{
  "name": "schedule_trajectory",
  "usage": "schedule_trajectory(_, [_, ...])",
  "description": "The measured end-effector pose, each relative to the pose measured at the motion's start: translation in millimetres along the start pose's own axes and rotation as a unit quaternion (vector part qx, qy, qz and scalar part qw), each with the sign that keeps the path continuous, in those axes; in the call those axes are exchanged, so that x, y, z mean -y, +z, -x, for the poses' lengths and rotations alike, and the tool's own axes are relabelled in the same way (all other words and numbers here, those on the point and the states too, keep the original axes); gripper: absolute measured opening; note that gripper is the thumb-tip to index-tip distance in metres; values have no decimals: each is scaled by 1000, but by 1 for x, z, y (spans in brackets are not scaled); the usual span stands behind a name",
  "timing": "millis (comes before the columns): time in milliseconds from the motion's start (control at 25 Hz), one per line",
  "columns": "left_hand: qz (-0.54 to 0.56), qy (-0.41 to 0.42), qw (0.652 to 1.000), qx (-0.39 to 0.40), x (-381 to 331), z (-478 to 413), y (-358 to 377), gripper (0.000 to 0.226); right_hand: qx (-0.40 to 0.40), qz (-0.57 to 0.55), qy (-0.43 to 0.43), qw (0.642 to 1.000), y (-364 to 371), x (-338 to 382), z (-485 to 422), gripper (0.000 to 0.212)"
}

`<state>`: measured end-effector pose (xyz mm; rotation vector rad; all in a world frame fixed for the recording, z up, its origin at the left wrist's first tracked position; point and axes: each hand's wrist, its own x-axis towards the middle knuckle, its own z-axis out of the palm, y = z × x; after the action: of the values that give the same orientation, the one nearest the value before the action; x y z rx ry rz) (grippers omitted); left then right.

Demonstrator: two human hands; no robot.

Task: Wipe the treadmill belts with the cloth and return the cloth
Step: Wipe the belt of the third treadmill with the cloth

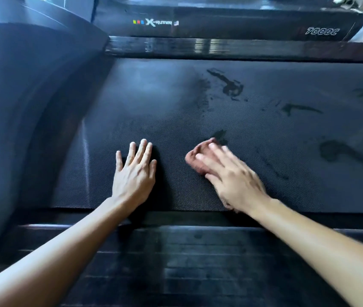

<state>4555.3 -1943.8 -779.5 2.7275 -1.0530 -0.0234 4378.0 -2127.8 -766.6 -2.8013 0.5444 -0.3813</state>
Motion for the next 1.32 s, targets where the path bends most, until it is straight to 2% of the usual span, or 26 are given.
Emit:
schedule_trajectory(40, [0,2,1000,-2,-3,-2,2,56,-23,-1,79,997,3,8,6,52])
schedule_trajectory(80, [3,1,1000,-4,-7,-4,2,56,-39,22,47,998,6,17,14,53])
schedule_trajectory(160, [10,5,1000,-4,-12,-11,2,56,-13,69,-154,986,4,8,31,52])
schedule_trajectory(200, [12,14,1000,-5,-16,-14,2,56,5,83,-185,979,-3,-7,28,52])
schedule_trajectory(240, [14,27,1000,-6,-21,-18,2,56,14,80,-125,989,-11,-20,18,52])
schedule_trajectory(320, [21,46,999,-7,-35,-28,6,56,1,25,118,993,-16,-25,7,53])
schedule_trajectory(360, [23,47,999,-7,-43,-34,8,56,-25,30,155,987,-12,-18,12,52])
schedule_trajectory(400, [25,44,999,-8,-50,-40,11,56,-49,59,89,993,-7,-9,23,52])
schedule_trajectory(480, [25,37,999,-13,-58,-48,17,55,-18,83,-113,990,-3,-12,45,53])
schedule_trajectory(520, [26,37,999,-16,-58,-49,19,55,-1,82,-131,988,-5,-25,42,54])
schedule_trajectory(560, [26,38,999,-19,-57,-49,21,55,-8,74,-66,995,-10,-33,31,54])
schedule_trajectory(640, [22,37,999,-25,-56,-48,23,54,-59,39,124,990,-10,-28,16,54])
schedule_trajectory(680, [18,34,999,-29,-56,-47,22,54,-77,45,147,985,-4,-18,18,54])
schedule_trajectory(800, [11,31,999,-26,-59,-47,19,54,-26,88,-121,988,-1,-21,30,52])
schedule_trajectory(840, [10,28,999,-22,-59,-48,18,54,-9,87,-131,987,-7,-35,19,52])
schedule_trajectory(880, [9,27,999,-20,-59,-48,18,54,-4,71,-52,996,-15,-46,2,52])
schedule_trajectory(920, [7,28,999,-18,-59,-49,19,54,-7,47,72,996,-17,-52,-13,52])
schedule_trajectory(960, [6,29,999,-18,-59,-49,19,54,-3,47,176,983,-17,-49,-21,54])
schedule_trajectory(1000, [3,28,999,-22,-59,-50,20,54,-23,60,175,982,-10,-43,-23,54])
schedule_trajectory(1040, [0,29,999,-26,-59,-50,21,53,-32,83,80,993,-5,-38,-17,54])
schedule_trajectory(1080, [-2,31,999,-29,-59,-51,22,53,-15,82,-41,996,-2,-43,-7,53])
schedule_trajectory(1120, [-5,28,999,-31,-59,-51,21,53,16,68,-114,991,-6,-54,-4,53])
schedule_trajectory(1160, [-7,24,999,-32,-58,-50,21,54,31,47,-105,993,-13,-67,-13,52])
schedule_trajectory(1200, [-5,24,999,-31,-59,-51,20,56,32,25,-5,999,-20,-76,-29,51])
schedule_trajectory(1280, [-3,27,999,-26,-62,-51,20,61,22,19,224,974,-20,-73,-58,52])
schedule_trajectory(1320, [-2,28,999,-28,-62,-52,21,62,16,50,224,973,-14,-66,-67,53])
